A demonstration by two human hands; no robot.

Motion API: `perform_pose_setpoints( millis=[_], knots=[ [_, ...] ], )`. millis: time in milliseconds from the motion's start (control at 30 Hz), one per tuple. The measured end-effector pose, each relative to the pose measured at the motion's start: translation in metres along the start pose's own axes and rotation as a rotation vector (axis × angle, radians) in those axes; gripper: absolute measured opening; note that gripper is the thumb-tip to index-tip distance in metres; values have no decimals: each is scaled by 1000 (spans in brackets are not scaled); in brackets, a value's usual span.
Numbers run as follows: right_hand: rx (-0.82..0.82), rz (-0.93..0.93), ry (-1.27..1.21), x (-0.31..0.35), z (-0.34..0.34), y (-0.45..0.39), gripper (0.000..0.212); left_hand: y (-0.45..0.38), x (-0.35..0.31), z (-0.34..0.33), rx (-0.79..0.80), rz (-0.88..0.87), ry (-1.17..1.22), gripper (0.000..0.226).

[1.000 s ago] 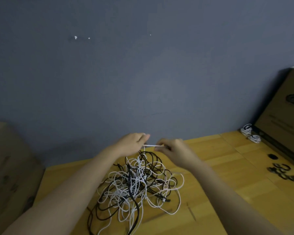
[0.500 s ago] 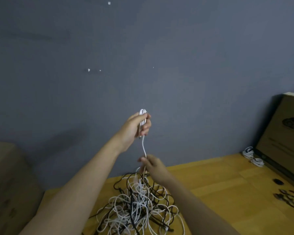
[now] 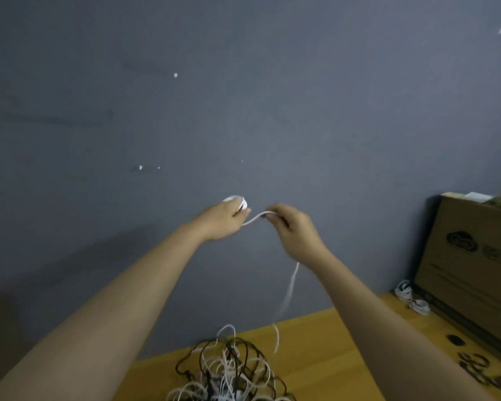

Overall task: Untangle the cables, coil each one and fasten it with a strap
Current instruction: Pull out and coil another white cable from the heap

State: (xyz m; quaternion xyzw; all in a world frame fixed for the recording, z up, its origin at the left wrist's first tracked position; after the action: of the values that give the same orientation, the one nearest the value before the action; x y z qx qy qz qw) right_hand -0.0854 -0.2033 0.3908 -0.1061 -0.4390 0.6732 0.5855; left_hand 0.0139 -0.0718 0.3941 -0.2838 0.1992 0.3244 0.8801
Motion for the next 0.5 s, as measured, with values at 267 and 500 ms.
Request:
perform_pose_setpoints(
  millis=[267,500],
  knots=[
    [101,-257,-444,0,21,-33,22,33,-67,9,231,-118,705,45],
    [171,-502,-623,-7,-79,54,30,40,-53,3,-2,-118,1333,32]
  ],
)
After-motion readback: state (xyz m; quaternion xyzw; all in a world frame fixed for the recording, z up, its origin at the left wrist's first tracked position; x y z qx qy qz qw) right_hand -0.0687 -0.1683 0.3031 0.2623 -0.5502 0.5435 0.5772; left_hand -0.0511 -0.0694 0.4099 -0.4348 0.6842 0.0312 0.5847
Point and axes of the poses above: each hand's wrist, its own y-axis away from the middle knuckle, its own z-axis out of the back of the hand, x = y × z, the point moved 5 cm from there along -y, towards the middle knuckle, and after that the axes turned 9 degrees about y, right-handed, at the moved point
